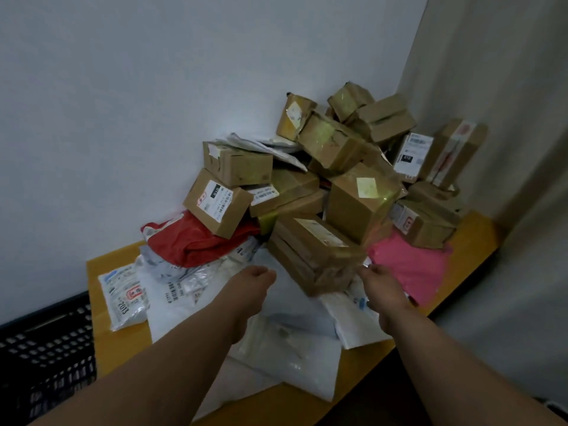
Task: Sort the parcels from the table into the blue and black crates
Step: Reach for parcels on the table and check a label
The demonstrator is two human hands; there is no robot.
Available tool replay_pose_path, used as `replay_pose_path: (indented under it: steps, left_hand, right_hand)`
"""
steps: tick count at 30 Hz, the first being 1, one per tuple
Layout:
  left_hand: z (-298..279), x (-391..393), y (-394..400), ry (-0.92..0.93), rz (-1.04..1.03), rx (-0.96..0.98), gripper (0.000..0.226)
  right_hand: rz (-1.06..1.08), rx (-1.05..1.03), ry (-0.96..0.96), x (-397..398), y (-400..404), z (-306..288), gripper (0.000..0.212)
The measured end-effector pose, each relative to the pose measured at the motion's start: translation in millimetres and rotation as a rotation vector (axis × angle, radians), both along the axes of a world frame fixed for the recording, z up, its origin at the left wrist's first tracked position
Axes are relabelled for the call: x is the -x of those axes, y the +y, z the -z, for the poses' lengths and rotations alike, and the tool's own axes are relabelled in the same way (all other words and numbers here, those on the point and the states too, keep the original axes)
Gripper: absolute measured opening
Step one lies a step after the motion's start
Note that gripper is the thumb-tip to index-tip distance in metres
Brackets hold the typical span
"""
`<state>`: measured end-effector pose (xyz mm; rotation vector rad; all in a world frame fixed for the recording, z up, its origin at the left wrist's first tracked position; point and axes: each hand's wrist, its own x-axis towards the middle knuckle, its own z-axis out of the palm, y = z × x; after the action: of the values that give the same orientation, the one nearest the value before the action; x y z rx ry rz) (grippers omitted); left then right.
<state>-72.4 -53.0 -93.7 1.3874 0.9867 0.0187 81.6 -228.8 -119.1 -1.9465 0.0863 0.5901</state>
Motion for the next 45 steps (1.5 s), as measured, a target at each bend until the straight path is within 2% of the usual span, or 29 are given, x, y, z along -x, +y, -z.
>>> replay_pose_path:
  steps: [5,8,14,19,24,30,35,39,42,45]
  left_hand:
    - [17.2,-53.2,-20.1,-0.011,-0.089,0.058,0.031]
    - [25.2,-74.5,-35.3,0.001,-0.128,0.116,0.029]
    - [32.5,-79.4,-54.2,-0.049,-0.250,0.171,0.035]
    - [19.8,-58.6,-63.9,-0.159,-0.351,0.134,0.025]
    - [5.4,-28.0,-74.3,-0.246,-0.348,0.075,0.030]
    - [-2.8,38.5,-75.5,-0.305,-0.401,0.098,0.045]
    - [-13.0,136.1,-60.8,-0.360,-0.385,0.041,0.037]
    - [-13.3,239.6,-47.8,-0.332,-0.471,-0.020,0.033]
    - [-8.3,314.0,-41.8,-0.275,-0.566,-0.032,0.028]
    - [-2.4,373.7,-34.1,-0.204,-0.664,0.005,0.025]
  right_hand:
    - [-0.023,-0.109,0.060,-52.2,14.7,19.6,0.050]
    - [-0.040,-0.159,0.175,-70.5,17.8,28.0,0.050]
    - [-0.169,-0.240,0.427,-86.5,-0.2,33.1,0.014]
    - [-0.266,-0.369,0.415,-75.6,-18.4,28.0,0.022]
    - [-0.317,-0.455,0.347,-48.5,-25.0,15.5,0.027]
    - [-0.378,-0.549,0.285,7.7,-16.8,-8.1,0.026]
    - [-0.526,-0.517,0.196,97.7,12.1,-28.0,0.035]
    - [-0.722,-0.453,0.172,193.7,41.8,-29.7,0.043]
    - [-0.859,-0.388,0.202,265.4,65.4,-22.8,0.054]
    - [-0.934,-0.256,0.333,325.8,89.0,-13.3,0.063]
